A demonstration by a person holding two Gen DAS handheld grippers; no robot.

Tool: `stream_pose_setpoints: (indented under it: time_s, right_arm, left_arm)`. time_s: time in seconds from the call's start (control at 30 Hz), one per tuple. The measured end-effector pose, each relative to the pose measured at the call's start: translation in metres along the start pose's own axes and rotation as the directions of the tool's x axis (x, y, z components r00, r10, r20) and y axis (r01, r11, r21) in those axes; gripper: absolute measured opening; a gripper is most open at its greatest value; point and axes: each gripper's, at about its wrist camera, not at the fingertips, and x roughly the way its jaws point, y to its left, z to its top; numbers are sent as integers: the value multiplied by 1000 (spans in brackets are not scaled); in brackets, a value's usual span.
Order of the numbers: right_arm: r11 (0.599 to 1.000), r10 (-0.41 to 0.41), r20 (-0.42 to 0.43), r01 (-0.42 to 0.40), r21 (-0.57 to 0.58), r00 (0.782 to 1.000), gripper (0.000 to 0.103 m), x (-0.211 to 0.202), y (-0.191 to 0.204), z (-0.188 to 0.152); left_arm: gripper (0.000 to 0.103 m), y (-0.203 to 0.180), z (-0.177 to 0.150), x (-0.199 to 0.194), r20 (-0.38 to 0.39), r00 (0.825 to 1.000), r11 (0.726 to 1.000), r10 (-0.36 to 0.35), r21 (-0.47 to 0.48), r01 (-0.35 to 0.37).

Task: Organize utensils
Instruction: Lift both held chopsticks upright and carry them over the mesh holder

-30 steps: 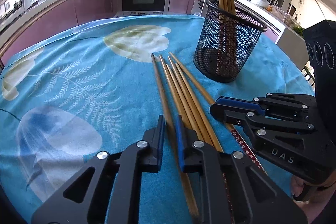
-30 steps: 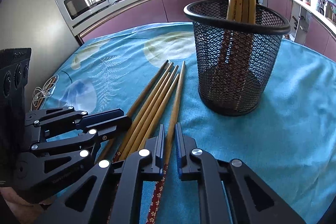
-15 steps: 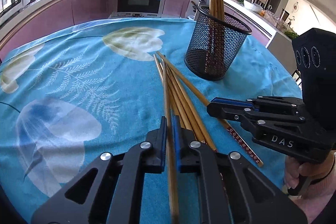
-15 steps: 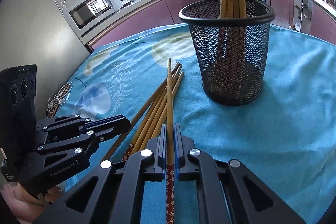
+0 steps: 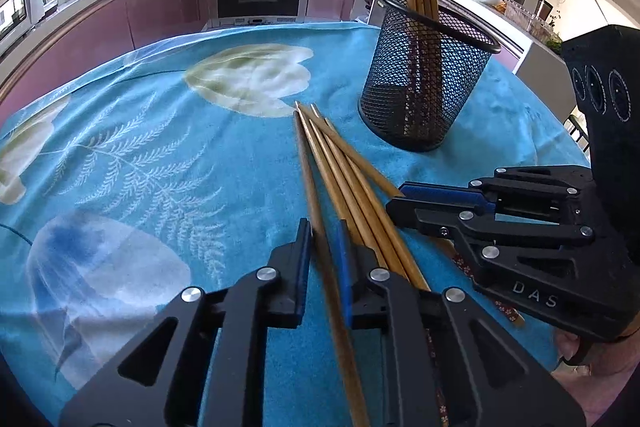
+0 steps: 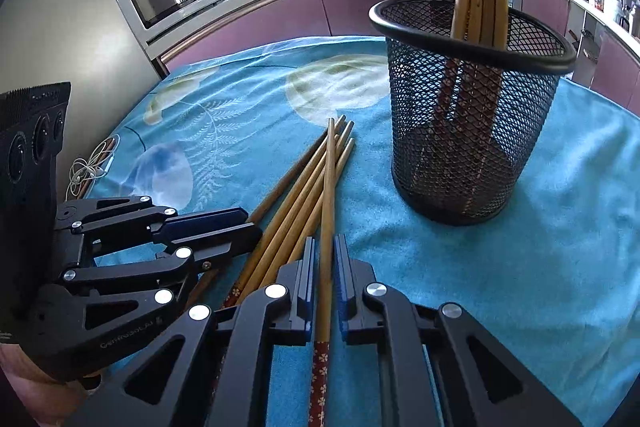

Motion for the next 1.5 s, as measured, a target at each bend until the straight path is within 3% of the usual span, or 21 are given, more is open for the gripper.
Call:
stream_pose_setpoints:
  time_s: [0.33, 0.67, 1.03, 1.5]
  right_arm:
    - [999, 41, 42, -42, 27, 998, 6, -13, -7, -3]
    - [994, 105, 131, -105, -9, 986, 6, -54, -4, -3]
    - [993, 121, 226, -121, -14, 967, 6, -91, -13, 2]
    - [997, 79, 372, -79, -17, 925, 6, -137, -29, 27]
  left_arm:
    - [9, 1, 3, 1, 13, 1000, 999, 18, -30, -18]
    - [8, 5, 9, -42, 91, 994, 997, -58, -36, 62]
    - [8, 6, 20, -86, 169, 969, 981, -181, -42, 190]
    - [8, 2, 42, -133, 276, 934, 972, -226, 3, 235]
